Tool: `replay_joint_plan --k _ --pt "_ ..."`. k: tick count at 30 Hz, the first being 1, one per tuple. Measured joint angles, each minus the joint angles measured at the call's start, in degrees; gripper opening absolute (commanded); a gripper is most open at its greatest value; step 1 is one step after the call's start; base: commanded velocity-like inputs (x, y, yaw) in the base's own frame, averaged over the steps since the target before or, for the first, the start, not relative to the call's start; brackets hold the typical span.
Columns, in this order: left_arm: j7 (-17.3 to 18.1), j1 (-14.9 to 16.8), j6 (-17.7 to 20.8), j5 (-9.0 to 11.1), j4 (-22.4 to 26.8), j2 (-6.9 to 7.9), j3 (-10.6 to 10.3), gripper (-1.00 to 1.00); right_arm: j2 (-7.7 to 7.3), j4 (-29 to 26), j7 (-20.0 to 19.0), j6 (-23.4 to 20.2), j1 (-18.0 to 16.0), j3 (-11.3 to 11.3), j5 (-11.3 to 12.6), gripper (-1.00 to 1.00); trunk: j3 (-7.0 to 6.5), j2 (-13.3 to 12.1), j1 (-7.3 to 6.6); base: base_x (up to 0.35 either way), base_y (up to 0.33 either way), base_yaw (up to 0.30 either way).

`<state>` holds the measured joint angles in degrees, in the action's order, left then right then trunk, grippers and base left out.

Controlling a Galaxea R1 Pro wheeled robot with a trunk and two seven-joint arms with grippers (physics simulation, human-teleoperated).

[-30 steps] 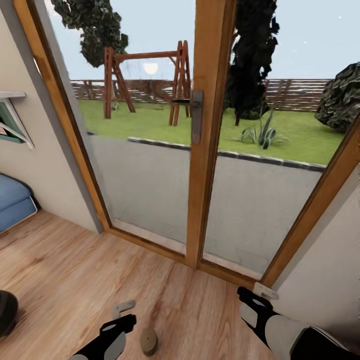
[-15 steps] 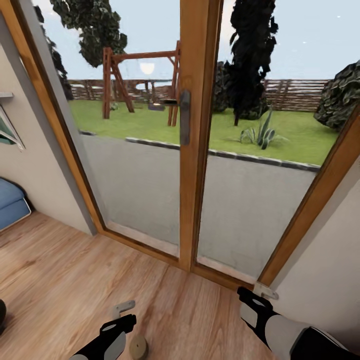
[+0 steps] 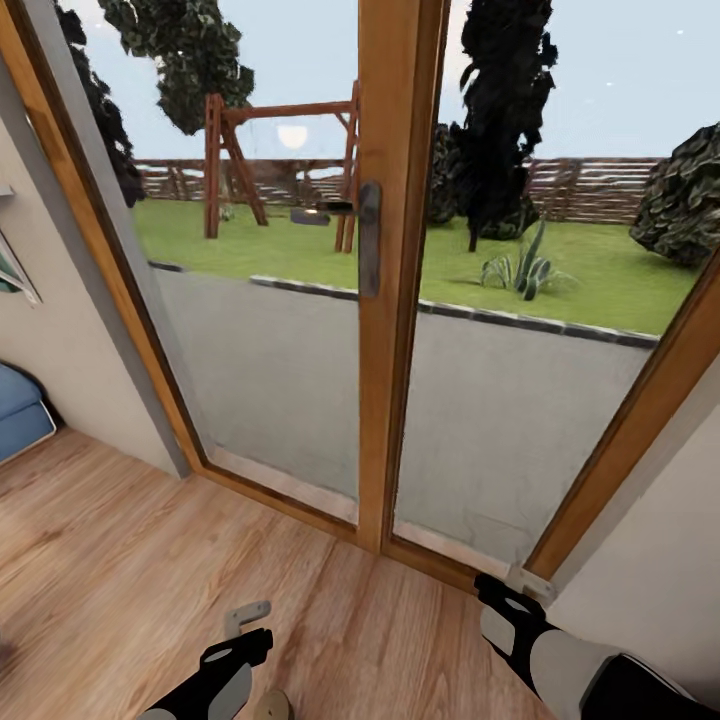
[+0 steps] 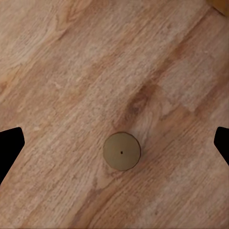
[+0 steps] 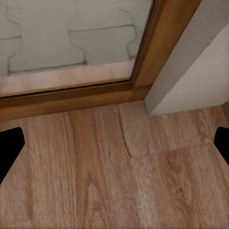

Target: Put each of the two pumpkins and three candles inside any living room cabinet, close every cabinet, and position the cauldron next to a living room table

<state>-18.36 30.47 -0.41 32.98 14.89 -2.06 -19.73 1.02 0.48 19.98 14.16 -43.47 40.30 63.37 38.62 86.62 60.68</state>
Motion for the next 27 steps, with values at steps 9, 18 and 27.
replay_joint_plan --k 9,18,27 --pt "0.0 0.0 0.0 0.0 0.0 0.0 0.1 1.0 -0.03 0.0 0.0 0.0 0.0 0.0 0.0 1.0 -0.07 0.0 0.0 0.004 0.032 -0.074" --pt "0.0 0.0 0.0 0.0 0.0 0.0 0.1 1.0 -0.01 0.0 0.0 0.0 0.0 0.0 0.0 1.0 -0.43 0.0 0.0 0.0 0.016 -0.247" --pt "0.0 0.0 0.0 0.0 0.0 0.0 0.1 1.0 -0.01 0.0 -0.1 0.0 0.0 0.0 0.0 1.0 -0.81 0.0 0.0 0.0 0.024 -0.254"
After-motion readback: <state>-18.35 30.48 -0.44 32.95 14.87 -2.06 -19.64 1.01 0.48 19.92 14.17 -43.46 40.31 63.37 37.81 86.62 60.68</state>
